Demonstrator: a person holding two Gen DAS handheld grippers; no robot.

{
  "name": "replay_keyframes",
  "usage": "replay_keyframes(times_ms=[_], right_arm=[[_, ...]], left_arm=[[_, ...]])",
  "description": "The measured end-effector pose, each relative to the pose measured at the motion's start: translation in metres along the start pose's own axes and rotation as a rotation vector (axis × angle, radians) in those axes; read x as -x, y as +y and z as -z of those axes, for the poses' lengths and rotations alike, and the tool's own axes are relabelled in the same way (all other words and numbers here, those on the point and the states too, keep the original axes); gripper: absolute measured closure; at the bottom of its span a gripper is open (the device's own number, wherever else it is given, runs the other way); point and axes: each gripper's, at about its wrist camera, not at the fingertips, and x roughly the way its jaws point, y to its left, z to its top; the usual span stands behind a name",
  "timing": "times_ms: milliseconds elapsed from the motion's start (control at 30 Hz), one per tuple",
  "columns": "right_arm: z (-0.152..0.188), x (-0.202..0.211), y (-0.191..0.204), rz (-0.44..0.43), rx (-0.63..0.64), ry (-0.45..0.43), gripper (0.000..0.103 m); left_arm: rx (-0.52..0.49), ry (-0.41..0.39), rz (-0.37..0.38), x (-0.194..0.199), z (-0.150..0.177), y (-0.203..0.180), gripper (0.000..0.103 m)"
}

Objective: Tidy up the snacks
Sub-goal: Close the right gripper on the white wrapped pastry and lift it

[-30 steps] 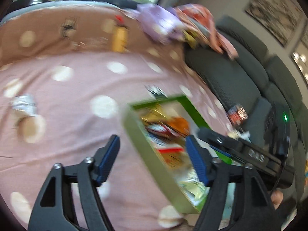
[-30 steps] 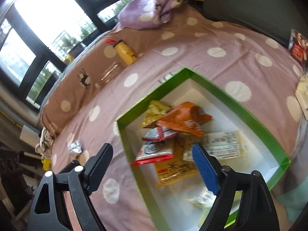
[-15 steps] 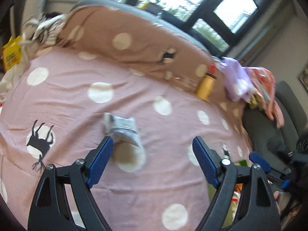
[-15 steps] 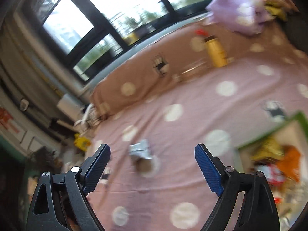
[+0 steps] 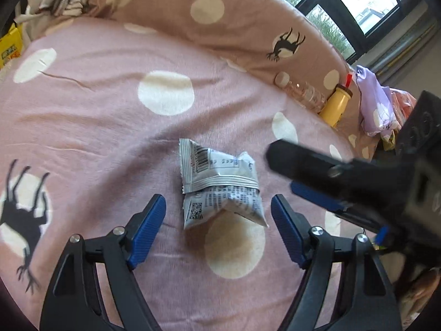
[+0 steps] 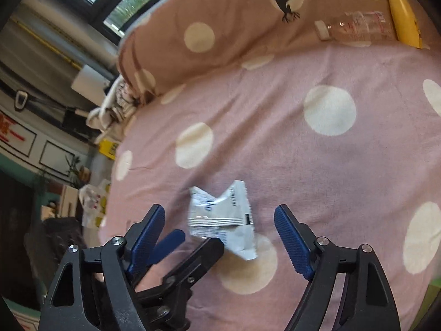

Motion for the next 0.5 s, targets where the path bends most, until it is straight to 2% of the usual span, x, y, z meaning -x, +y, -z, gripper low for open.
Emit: replay_keyframes(times_ms=[100,233,267,367,500], right_arm=[[-0.002,-0.015,-0.009,-0.030,-0.034,0.026,0.030],[0.000,-0.027,-0.005,-0.060,0.001,0.034,0.033],[0.003,-0.031,-0.005,-0.077,0.003,0.045,0.040],[0.007,-0.032,-0.007,-0.098,-0.014,0.047,0.044],[0.015,-0.021,-0.005,-0.099,-0.026,0.026,0.045]], left_arm=[[0.004,-0.003,0.013,-0.007,0.001,0.004,0.033],[-0.036,-0.014,0.024,-0.008,0.001,0.000,0.041],[-0.049,-0.008,0.028,-0.010,0.001,-0.001,0.044],[-0.088,-0.017,0.014,-0.010,0.007,-0.006,0.047],[-0.112,-0.012,0.011,-0.003,0.013,-0.014,0.048]])
